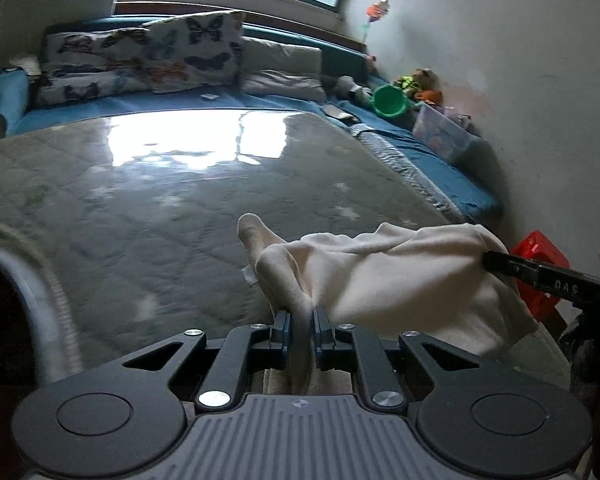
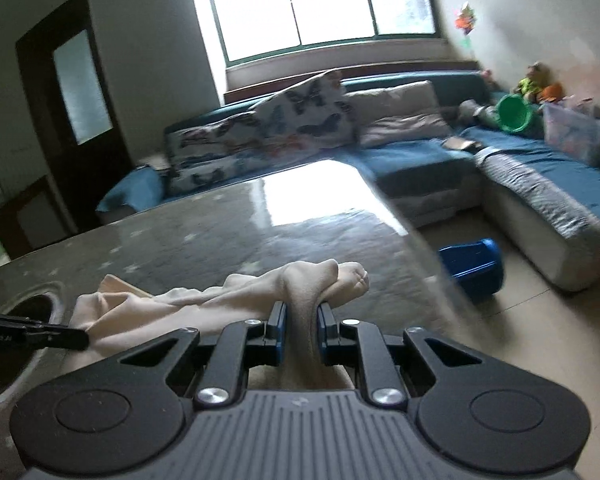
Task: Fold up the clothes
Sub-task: 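Lift and carry the folded sweatshirt off the round disc with both grippers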
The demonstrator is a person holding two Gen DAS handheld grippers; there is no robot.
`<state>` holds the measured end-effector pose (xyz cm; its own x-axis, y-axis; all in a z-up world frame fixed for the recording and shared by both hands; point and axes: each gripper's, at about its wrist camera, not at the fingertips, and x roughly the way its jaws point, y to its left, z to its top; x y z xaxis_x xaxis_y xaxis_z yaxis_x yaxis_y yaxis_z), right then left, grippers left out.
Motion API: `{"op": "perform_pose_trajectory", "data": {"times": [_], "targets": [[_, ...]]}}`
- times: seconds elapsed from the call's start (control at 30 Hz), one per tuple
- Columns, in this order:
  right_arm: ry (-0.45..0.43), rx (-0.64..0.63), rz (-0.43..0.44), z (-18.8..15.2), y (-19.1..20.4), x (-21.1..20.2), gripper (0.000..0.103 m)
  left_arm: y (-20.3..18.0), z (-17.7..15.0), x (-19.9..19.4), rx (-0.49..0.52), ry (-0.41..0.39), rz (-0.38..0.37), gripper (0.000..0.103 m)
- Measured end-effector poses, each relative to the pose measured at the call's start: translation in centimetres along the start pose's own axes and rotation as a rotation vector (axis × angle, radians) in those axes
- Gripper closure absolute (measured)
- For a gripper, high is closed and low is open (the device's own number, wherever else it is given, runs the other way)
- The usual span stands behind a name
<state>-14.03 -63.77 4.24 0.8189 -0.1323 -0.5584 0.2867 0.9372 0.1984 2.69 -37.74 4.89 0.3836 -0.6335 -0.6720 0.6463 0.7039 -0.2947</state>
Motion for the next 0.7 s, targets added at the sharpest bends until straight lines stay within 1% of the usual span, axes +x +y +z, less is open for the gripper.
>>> {"op": "perform_pose_trajectory", "data": {"times": [0.07,0.1,0.13,0.17,0.2,0.23,0.27,0.33,0.4,0.5,0.57,0.63,0.7], "targets": [[-0.004,0.002,-0.032,0.0,-0.7,0.1,0.089,-0.6,0.1,0.8,0.009,0.005,-0.019,0.09],[-0.002,0.001,-0.054,0.0,-1.2,0.2,0.089,-0.6,0.0,1.0,0.01,0.006,-0.014,0.09],[0.014,0.002,-0.064,-0.1,-1.4,0.6,0.088,-0.6,0.0,1.3,0.011,0.008,-0.009,0.09],[0.05,0.015,-0.065,-0.3,-2.0,1.2,0.088,-0.6,-0.1,1.5,0.012,0.009,-0.004,0.09],[0.071,0.013,-0.071,-0.6,-2.1,1.7,0.086,-0.6,-0.1,1.7,0.014,0.011,0.001,0.087],[0.082,-0.002,-0.088,-0.9,-2.2,1.8,0.082,-0.6,-0.2,1.9,0.015,0.012,0.006,0.08],[0.076,-0.003,-0.097,-0.9,-2.2,1.7,0.081,-0.6,-0.2,2.1,0.016,0.013,0.011,0.074],[0.057,0.002,-0.112,-0.9,-2.3,1.3,0.079,-0.4,-0.2,2.1,0.026,0.008,0.023,0.068],[-0.002,-0.004,-0.134,-0.3,-1.8,0.6,0.079,-0.2,-0.2,1.6,0.044,-0.005,0.041,0.069],[-0.015,-0.027,-0.099,0.1,-0.9,1.0,0.079,0.2,0.1,0.9,0.043,-0.037,0.044,0.071],[0.016,-0.058,-0.073,0.1,0.3,2.0,0.079,0.2,0.1,0.8,0.041,-0.046,0.033,0.073],[0.045,-0.073,-0.06,0.1,1.2,3.4,0.079,-0.1,0.0,0.8,0.044,-0.046,0.017,0.079],[0.064,-0.078,-0.062,-0.1,1.5,4.4,0.079,-0.4,-0.1,0.9,0.048,-0.045,0.001,0.079]]}}
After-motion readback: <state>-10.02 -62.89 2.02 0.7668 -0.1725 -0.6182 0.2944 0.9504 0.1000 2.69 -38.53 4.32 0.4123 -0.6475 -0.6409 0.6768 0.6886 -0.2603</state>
